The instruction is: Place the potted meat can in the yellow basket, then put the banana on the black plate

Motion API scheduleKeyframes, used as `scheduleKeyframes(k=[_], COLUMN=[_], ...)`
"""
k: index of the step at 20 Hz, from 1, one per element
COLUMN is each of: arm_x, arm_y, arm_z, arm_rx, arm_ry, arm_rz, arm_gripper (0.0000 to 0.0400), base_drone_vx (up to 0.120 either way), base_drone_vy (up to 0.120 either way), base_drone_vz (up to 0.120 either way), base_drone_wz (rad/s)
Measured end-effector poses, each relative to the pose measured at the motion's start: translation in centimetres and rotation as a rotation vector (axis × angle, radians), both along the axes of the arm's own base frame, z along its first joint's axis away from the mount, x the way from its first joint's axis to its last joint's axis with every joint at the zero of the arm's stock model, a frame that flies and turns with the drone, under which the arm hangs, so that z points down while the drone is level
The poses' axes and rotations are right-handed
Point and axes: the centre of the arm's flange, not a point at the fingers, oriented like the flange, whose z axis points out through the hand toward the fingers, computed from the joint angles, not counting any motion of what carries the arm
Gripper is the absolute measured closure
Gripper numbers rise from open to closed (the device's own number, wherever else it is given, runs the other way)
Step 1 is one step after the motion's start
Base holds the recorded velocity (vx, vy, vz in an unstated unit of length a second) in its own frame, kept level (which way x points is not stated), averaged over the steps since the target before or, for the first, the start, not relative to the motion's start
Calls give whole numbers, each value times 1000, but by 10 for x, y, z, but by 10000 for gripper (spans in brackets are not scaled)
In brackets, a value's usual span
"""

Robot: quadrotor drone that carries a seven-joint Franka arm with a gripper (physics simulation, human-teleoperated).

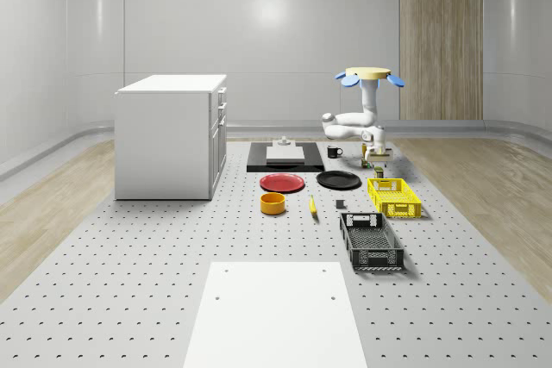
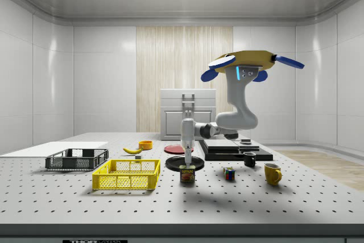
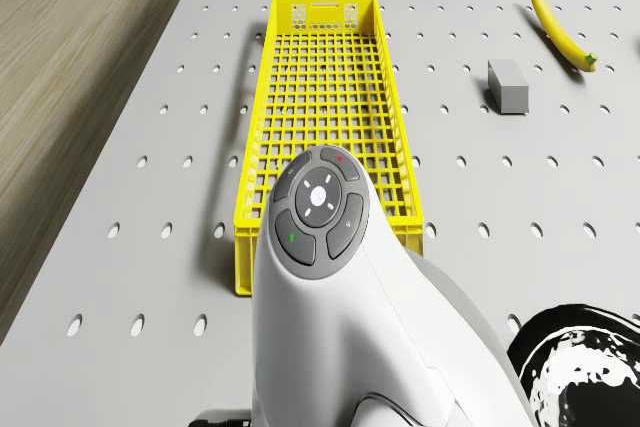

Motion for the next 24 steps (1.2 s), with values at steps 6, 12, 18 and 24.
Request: scheduleKeyframes(k=[6, 12, 18, 24], arm_x=[0, 0, 0, 0], arm_y=[0, 0, 2, 4], arm_z=[11, 20, 23, 24], arm_rx=[0, 0, 0, 0], arm_ry=[0, 0, 0, 0], arm_rz=[0, 0, 0, 0], arm_gripper=[0, 0, 0, 66], base_drone_vx=[0, 0, 0, 0], base_drone_vy=[0, 0, 0, 0], base_drone_vz=[0, 0, 0, 0], base_drone_wz=[0, 0, 0, 0])
